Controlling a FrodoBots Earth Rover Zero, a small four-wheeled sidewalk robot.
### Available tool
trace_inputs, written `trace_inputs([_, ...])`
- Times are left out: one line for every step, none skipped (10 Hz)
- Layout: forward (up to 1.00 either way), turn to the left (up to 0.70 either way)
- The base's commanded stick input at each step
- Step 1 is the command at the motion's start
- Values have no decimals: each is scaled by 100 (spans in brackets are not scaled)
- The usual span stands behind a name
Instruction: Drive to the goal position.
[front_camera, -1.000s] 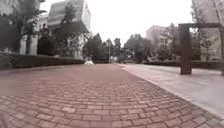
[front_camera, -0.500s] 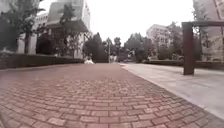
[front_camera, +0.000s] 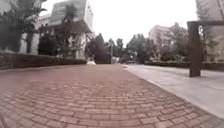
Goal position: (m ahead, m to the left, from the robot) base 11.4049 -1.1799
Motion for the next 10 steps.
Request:
trace_inputs([70, 0])
trace_inputs([70, 0])
trace_inputs([70, 0])
trace_inputs([70, 0])
trace_inputs([70, 0])
trace_inputs([70, 0])
trace_inputs([70, 0])
trace_inputs([70, 0])
trace_inputs([70, 0])
trace_inputs([70, 0])
